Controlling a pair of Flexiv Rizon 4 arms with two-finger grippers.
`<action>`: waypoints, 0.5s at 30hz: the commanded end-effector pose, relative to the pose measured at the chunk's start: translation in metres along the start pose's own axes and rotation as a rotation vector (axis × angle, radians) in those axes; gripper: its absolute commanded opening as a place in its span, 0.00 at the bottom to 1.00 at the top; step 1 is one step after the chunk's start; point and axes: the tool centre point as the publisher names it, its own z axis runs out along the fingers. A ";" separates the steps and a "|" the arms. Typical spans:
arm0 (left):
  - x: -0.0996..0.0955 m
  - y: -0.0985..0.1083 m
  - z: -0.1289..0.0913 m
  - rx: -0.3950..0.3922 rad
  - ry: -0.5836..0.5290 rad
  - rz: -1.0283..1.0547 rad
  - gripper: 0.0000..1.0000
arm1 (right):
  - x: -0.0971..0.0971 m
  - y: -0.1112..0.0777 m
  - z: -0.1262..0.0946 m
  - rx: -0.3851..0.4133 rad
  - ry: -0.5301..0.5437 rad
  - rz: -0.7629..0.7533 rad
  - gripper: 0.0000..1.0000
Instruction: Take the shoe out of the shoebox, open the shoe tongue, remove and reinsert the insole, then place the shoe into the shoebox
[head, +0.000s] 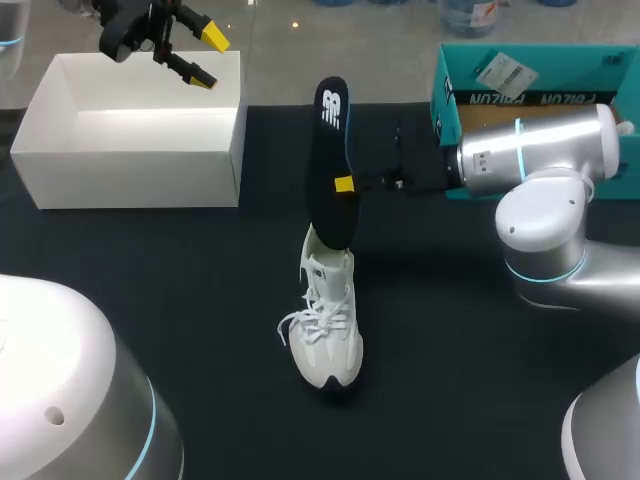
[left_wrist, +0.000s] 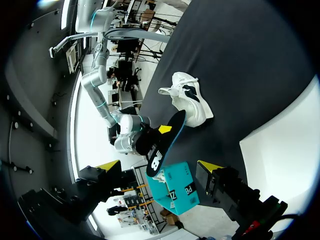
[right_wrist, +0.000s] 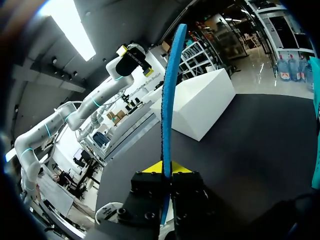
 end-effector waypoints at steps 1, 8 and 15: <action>0.000 0.001 -0.001 0.003 0.002 0.001 1.00 | -0.003 -0.001 0.011 -0.003 0.002 -0.019 0.00; 0.000 0.001 -0.001 0.003 0.002 0.001 1.00 | -0.005 -0.008 0.016 -0.008 -0.007 -0.068 0.00; 0.000 0.001 -0.001 0.003 0.002 0.001 1.00 | -0.003 -0.022 0.020 -0.017 -0.004 -0.091 0.00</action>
